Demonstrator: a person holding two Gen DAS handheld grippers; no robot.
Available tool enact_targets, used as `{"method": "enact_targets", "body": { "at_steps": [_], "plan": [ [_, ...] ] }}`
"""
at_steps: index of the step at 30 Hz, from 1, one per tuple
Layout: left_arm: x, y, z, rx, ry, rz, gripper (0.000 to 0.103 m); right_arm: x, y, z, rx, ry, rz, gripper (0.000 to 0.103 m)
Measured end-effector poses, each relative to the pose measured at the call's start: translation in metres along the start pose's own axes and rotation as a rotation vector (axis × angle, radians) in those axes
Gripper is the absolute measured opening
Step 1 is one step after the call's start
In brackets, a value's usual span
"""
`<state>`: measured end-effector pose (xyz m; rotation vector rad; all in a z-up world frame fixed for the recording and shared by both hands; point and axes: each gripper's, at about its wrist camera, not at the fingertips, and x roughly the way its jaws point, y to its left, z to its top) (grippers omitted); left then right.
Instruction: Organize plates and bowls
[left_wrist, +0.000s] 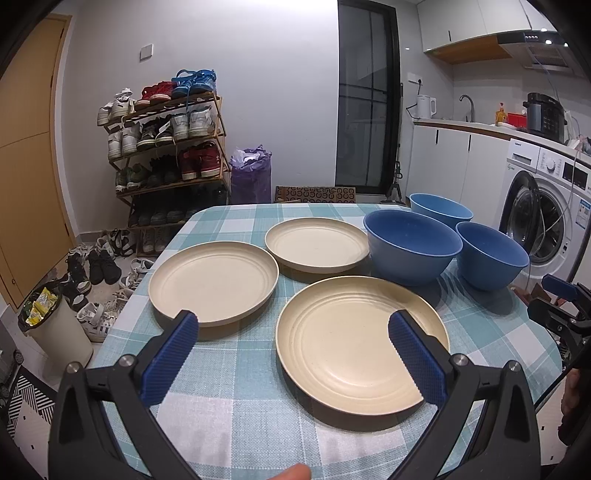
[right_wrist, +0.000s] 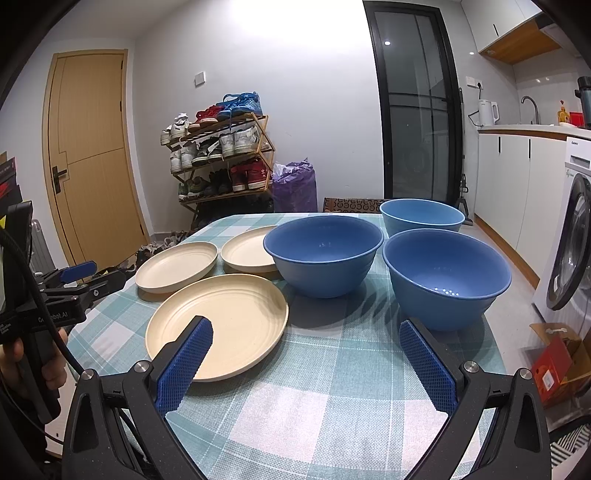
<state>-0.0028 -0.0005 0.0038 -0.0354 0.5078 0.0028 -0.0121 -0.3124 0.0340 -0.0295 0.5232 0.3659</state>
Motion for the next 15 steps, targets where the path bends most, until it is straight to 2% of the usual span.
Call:
{"method": "enact_targets", "body": {
  "at_steps": [15],
  "plan": [
    [-0.0009,0.0024,0.0019,0.003,-0.001,0.001,0.103,-0.0005,-0.0001,-0.0005,0.000,0.002,0.001,0.103]
  ]
}}
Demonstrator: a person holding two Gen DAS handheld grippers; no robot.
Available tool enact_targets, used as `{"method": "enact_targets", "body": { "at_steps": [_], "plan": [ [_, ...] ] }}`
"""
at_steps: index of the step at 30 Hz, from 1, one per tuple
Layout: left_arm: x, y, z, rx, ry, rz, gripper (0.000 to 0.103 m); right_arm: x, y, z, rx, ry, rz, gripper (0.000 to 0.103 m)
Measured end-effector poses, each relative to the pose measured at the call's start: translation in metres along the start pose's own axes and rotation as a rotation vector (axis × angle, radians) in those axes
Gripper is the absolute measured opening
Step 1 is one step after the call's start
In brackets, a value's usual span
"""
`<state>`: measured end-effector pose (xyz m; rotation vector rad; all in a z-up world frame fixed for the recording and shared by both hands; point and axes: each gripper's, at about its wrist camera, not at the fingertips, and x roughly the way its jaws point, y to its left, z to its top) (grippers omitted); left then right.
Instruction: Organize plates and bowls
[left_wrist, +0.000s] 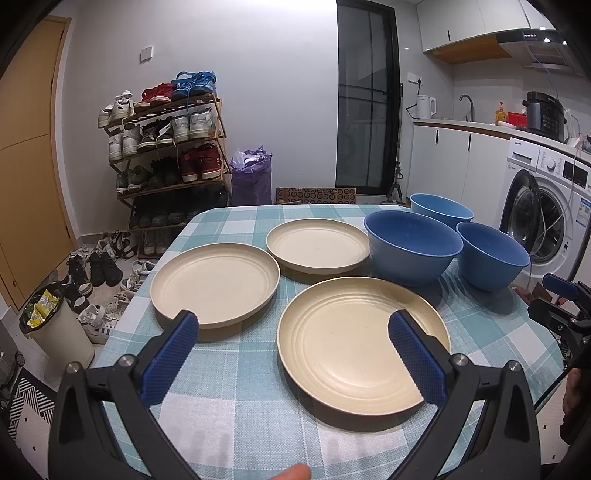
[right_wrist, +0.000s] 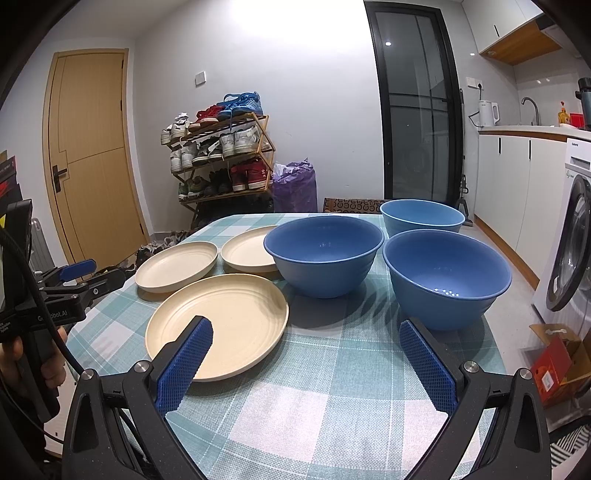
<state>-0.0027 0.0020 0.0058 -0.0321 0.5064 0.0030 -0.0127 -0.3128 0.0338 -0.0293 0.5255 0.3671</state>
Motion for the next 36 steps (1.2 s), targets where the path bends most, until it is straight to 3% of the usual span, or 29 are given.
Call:
{"method": "enact_targets", "body": {
  "at_steps": [36],
  "plan": [
    [-0.0001,0.0019,-0.0010,0.004,-0.002,0.000,0.103,0.0010,-0.0027,0.0024,-0.002,0.000,-0.003,0.103]
  ]
}}
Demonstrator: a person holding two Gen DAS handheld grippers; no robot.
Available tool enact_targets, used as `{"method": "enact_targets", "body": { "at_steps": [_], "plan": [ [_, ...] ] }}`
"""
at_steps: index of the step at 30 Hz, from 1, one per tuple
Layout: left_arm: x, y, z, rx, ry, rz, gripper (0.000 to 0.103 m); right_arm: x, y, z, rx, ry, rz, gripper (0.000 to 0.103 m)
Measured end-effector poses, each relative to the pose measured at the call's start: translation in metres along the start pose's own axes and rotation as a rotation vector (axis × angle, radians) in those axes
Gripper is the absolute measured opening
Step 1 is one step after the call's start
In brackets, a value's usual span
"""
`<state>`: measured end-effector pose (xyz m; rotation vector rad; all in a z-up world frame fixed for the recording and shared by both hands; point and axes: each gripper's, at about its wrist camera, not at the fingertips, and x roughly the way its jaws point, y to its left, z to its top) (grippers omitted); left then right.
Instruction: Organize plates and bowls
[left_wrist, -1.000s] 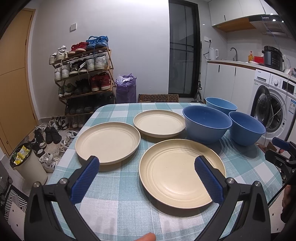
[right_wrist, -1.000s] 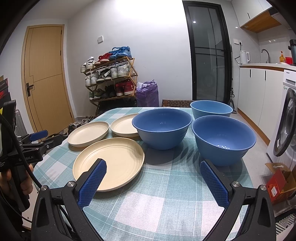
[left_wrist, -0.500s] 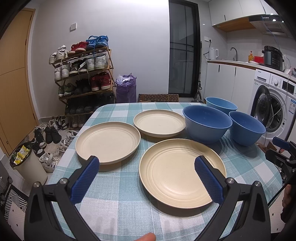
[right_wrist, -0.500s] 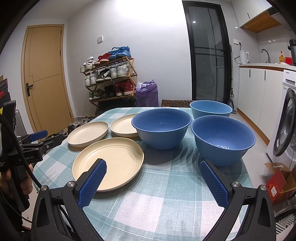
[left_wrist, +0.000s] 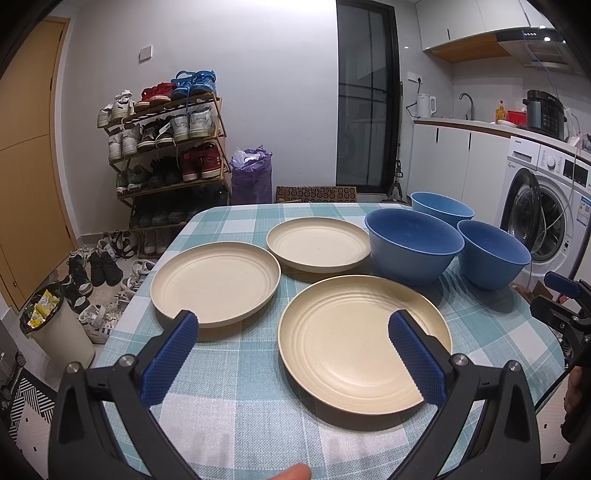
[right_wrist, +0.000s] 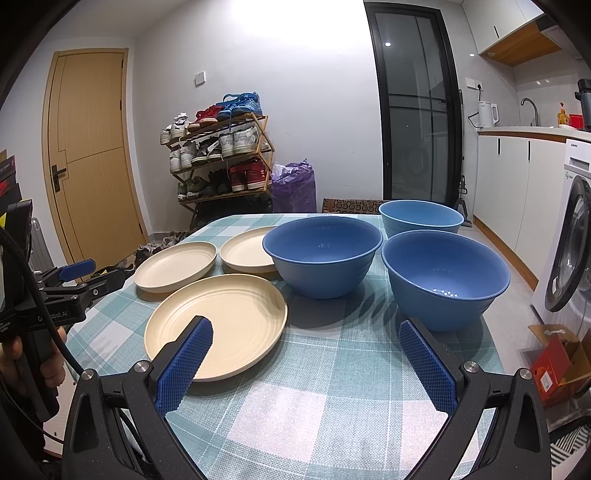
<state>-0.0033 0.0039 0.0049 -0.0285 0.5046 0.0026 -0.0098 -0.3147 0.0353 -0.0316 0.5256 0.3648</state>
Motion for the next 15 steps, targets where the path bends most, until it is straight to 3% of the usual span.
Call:
{"method": "enact_targets", "body": {
  "at_steps": [15],
  "plan": [
    [0.0016,-0.0017,-0.0017,0.000,0.000,0.002,0.103,-0.0003,-0.0004,-0.0001,-0.001,-0.001,0.001,0.103]
  ]
}}
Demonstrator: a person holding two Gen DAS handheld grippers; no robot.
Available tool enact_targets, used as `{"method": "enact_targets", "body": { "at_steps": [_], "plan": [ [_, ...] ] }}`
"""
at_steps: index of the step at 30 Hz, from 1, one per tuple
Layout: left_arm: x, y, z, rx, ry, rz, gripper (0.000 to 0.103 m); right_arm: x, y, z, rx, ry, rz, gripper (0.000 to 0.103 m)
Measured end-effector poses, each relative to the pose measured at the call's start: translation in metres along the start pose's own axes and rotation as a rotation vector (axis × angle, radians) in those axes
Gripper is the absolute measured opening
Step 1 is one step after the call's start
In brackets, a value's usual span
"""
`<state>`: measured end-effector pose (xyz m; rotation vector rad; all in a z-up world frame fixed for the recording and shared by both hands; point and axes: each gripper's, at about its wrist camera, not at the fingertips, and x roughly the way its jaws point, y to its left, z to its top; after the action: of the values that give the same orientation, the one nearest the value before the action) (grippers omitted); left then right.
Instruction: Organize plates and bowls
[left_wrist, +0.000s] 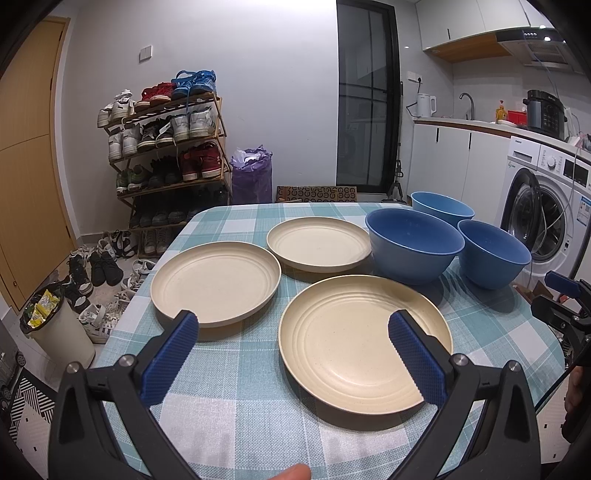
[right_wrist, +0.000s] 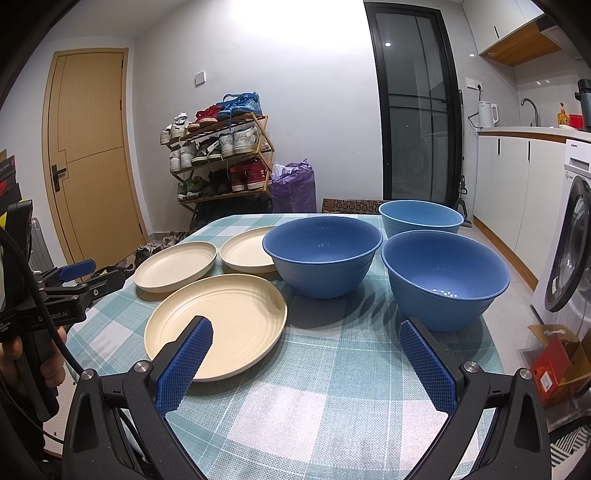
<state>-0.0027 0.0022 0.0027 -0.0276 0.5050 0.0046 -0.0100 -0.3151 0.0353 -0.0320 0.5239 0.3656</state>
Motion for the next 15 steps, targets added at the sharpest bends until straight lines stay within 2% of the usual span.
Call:
{"method": "enact_targets", "body": {
  "at_steps": [15],
  "plan": [
    [0.0049,0.0010,-0.0008,0.010,0.008,-0.012,0.103,0.0002,0.0004,-0.0003,0.003,0.006,0.002,0.103]
  ]
}}
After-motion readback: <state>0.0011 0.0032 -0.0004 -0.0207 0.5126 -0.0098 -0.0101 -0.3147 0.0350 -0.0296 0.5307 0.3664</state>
